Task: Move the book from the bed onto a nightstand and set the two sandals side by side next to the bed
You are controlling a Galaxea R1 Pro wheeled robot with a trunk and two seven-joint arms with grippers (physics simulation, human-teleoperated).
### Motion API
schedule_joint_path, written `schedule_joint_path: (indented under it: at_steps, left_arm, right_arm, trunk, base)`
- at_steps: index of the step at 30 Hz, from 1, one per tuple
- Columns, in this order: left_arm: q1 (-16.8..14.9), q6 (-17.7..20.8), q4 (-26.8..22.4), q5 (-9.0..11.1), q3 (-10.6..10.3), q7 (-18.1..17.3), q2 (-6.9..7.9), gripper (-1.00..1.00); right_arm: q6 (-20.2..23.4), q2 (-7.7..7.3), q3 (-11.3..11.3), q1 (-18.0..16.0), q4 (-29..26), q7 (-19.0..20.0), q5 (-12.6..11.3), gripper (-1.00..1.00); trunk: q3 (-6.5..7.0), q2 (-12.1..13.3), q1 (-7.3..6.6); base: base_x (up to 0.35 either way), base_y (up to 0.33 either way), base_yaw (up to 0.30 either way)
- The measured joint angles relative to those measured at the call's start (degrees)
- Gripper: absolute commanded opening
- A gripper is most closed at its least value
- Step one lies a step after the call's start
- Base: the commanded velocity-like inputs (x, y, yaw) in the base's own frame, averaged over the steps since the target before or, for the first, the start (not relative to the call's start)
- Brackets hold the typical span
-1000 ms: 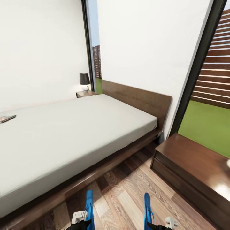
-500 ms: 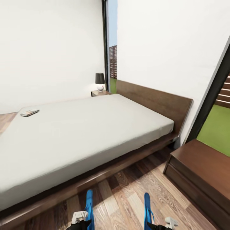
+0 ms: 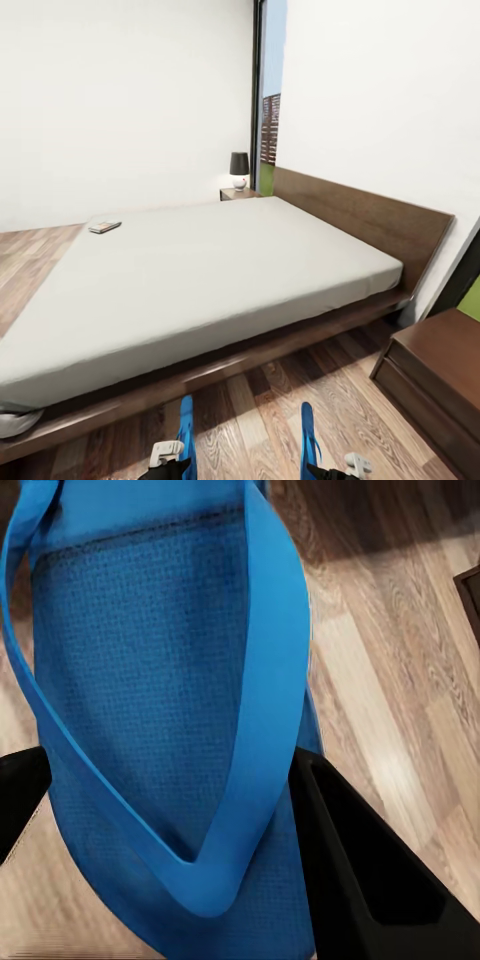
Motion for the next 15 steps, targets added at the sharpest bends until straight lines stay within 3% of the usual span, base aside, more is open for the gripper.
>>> schedule_joint_path:
  at_steps: [15]
  left_arm:
    - [0.0, 0.0, 0.0, 0.0, 0.0, 0.0, 0.0, -1.0]
  right_arm:
    - [0.0, 0.01, 0.0, 0.0, 0.0, 0.0, 0.0, -1.0]
  trunk:
    - [0.0, 0.0, 0.0]
  base:
    - [0.0, 0.0, 0.291]
